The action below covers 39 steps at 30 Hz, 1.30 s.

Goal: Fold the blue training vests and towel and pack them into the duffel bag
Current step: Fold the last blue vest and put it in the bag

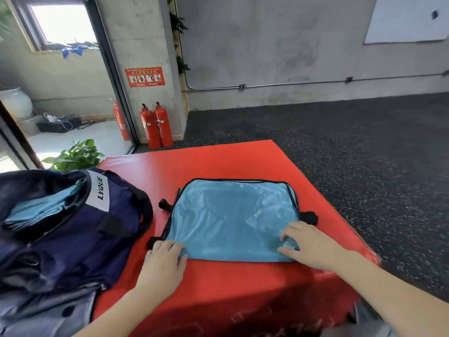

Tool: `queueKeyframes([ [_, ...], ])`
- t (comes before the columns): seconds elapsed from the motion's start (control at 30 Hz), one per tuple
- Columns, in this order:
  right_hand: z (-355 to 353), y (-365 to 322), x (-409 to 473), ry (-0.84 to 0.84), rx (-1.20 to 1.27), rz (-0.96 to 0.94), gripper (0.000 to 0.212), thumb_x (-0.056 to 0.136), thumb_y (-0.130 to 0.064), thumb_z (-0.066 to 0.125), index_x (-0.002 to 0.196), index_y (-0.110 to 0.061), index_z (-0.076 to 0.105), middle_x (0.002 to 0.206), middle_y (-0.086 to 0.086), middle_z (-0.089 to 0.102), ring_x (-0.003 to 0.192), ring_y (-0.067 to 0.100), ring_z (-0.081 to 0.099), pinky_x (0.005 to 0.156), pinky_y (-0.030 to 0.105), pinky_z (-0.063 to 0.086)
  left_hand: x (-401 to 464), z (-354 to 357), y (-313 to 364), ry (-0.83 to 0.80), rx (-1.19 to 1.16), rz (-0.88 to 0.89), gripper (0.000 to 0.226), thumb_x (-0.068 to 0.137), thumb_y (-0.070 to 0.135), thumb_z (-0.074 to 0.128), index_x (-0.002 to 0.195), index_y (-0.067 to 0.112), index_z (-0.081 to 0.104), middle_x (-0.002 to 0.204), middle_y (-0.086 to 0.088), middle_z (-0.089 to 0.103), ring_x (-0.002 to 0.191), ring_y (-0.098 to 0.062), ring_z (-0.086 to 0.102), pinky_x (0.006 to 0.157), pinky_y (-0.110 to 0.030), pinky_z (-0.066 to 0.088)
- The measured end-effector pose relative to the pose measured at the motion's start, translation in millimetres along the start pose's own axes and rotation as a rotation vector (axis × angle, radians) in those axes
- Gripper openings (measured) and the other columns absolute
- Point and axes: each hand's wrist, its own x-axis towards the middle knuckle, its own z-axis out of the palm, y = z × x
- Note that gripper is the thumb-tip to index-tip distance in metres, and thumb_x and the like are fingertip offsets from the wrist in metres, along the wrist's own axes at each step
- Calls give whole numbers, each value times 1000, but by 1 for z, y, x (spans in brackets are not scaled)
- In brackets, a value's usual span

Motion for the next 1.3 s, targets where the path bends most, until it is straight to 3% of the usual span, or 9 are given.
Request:
queueKeyframes([
  [0.17,-8,0,-29,-85,15,7,33,80,-70,57,99,-43,54,102,-23,50,100,-1,47,92,22,41,-11,1,-4,20,-202,-216,21,89,28,73,104,13,74,99,-4,59,97,-32,58,85,-46,52],
  [0.33,-4,-4,-27,-84,-25,15,13,90,-45,58,100,-38,59,102,-19,55,103,-2,48,92,24,45,8,-5,8,-80,-118,-297,48,97,51,54,130,17,63,132,-2,57,127,-25,49,100,-44,43],
  [0.5,10,-28,-8,-12,-95,11,24,92,-46,49,106,-32,62,107,-13,60,107,5,55,83,26,46,63,1,5,-153,-78,-303,56,99,59,38,129,16,59,134,-1,55,128,-26,49,105,-44,39],
  [0.63,26,-60,11,17,-50,-3,52,84,-56,23,101,-27,63,100,-8,60,99,13,60,75,31,48,119,14,-16,-267,-47,-272,71,99,66,30,140,11,50,147,-8,48,138,-27,40,114,-47,33],
  [0.8,32,-90,43,61,27,-27,27,96,-39,47,83,-18,57,86,-3,55,78,17,53,64,30,33,187,32,-39,-381,-61,-217,79,99,66,29,155,11,30,164,-7,25,151,-27,21,119,-52,25],
  [0.93,33,-112,69,13,85,22,23,97,-33,48,80,-18,48,85,-2,47,78,18,48,66,33,35,205,43,-39,-339,-57,-224,66,100,60,36,149,15,37,164,-12,20,147,-33,22,117,-55,25],
  [1.13,39,-168,92,-43,519,6,13,91,-28,63,86,-17,68,88,-1,70,85,14,65,81,33,52,155,24,-12,-256,-253,-109,51,100,46,50,145,23,48,163,-8,27,147,-31,30,119,-49,24],
  [1.2,33,-193,90,-108,761,-102,8,91,-26,68,98,-22,70,101,-9,74,95,2,67,89,20,52,129,8,-9,-245,-334,-82,52,93,48,49,138,23,57,156,-6,41,142,-26,42,117,-44,30],
  [1.3,24,-203,85,-88,800,-152,14,91,-28,70,103,-22,70,105,-14,73,97,-1,67,89,15,49,87,-14,-11,-177,-439,-50,33,96,30,56,123,16,69,133,-1,65,126,-16,57,107,-24,36],
])
